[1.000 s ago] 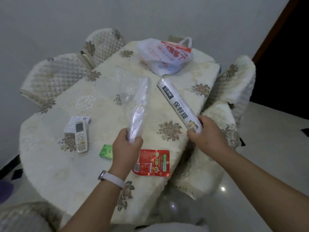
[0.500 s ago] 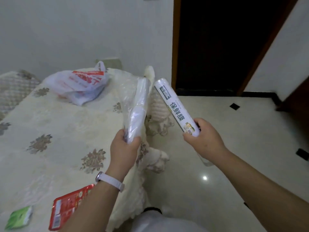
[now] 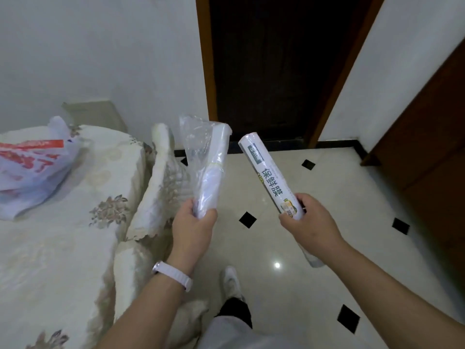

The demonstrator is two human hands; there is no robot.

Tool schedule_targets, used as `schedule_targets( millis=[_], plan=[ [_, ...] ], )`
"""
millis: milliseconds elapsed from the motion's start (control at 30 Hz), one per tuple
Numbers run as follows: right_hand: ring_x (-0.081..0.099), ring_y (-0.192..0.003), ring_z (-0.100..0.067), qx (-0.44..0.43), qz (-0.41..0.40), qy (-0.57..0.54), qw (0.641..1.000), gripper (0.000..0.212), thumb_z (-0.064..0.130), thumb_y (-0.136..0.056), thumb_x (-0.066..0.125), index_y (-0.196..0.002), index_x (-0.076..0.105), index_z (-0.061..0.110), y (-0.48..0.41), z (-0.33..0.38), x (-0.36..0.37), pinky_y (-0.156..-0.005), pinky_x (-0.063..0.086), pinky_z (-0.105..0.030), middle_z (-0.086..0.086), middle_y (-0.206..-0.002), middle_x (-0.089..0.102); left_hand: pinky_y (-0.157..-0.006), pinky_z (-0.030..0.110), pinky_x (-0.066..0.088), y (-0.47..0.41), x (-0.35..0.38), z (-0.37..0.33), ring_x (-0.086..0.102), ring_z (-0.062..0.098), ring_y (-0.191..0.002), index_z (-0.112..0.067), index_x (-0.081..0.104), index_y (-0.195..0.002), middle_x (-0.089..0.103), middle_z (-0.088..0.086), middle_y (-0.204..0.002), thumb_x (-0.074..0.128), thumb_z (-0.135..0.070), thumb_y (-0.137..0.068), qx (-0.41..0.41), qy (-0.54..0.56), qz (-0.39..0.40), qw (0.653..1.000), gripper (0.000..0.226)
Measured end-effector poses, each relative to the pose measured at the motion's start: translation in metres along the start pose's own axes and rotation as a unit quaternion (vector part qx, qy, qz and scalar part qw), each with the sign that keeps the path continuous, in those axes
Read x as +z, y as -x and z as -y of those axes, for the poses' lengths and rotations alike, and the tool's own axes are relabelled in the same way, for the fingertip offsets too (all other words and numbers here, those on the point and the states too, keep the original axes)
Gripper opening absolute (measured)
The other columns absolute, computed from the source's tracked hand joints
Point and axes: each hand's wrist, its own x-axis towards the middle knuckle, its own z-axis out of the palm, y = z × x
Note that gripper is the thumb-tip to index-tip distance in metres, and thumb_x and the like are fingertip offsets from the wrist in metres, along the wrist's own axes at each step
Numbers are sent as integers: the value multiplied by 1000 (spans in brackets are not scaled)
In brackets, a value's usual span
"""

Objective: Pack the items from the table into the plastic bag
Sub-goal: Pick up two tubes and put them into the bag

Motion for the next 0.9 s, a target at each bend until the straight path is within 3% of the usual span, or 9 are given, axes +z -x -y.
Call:
schedule_targets(
  millis=[167, 233, 333, 500, 667, 833, 900],
  plan=[
    [62, -73, -10, 9, 12, 30, 999, 20, 35, -77, 67, -94, 58, 31, -97, 29, -3, -67, 56, -38, 9, -89, 63, -44, 13, 34, -101, 38, -27, 46, 14, -55, -13, 56, -81, 53, 1, -68, 66, -6, -84, -1, -6, 6, 1000, 12],
    [62, -73, -8, 2, 8, 39, 999, 21, 35, -77, 68, -96, 58, 32, -136, 45, -8, -65, 55, -35, 9, -90, 63, -45, 14, 34, -139, 49, -39, 46, 14, -55, -7, 57, -86, 53, 3, -70, 66, -9, -84, 0, -5, 14, 1000, 10],
    [62, -71, -7, -10, -13, 30, 999, 22, 33, -79, 68, -99, 60, 29, -188, 66, -13, -59, 52, -28, 8, -90, 63, -46, 22, 39, -190, 65, -60, 49, 16, -58, -12, 57, -88, 54, 2, -72, 65, -13, -86, 14, -1, 37, 999, 8],
    [63, -72, -5, 8, -8, -3, 1000, 22, 33, -82, 68, -102, 59, 29, -243, 73, -13, -54, 46, -20, 10, -90, 65, -38, 13, 35, -249, 88, -90, 46, 8, -52, -16, 53, -83, 50, 1, -69, 65, -9, -87, 33, 4, 35, 999, 14],
    [62, -77, -4, 18, 10, -11, 1000, 25, 32, -82, 70, -103, 59, 28, -315, 71, -6, -58, 49, -22, 11, -94, 64, -45, 20, 44, -305, 112, -100, 52, 14, -61, -33, 51, -84, 57, -2, -77, 65, -11, -90, 12, 17, 47, 999, 26],
    [62, -78, -5, 6, 42, -34, 999, 26, 29, -83, 70, -105, 58, 27, -407, 76, 6, -63, 55, -27, 9, -94, 64, -54, 27, 52, -367, 135, -105, 59, 17, -68, -32, 55, -89, 61, 2, -84, 66, -14, -90, -14, -3, 17, 1000, 22],
    [62, -77, -5, -5, 57, -53, 997, 26, 29, -83, 70, -106, 57, 27, -452, 81, 11, -63, 54, -28, 9, -93, 64, -49, 24, 50, -398, 143, -108, 59, 18, -68, -26, 57, -96, 62, 6, -87, 67, -16, -89, -23, -16, -11, 1000, 15]
  ],
)
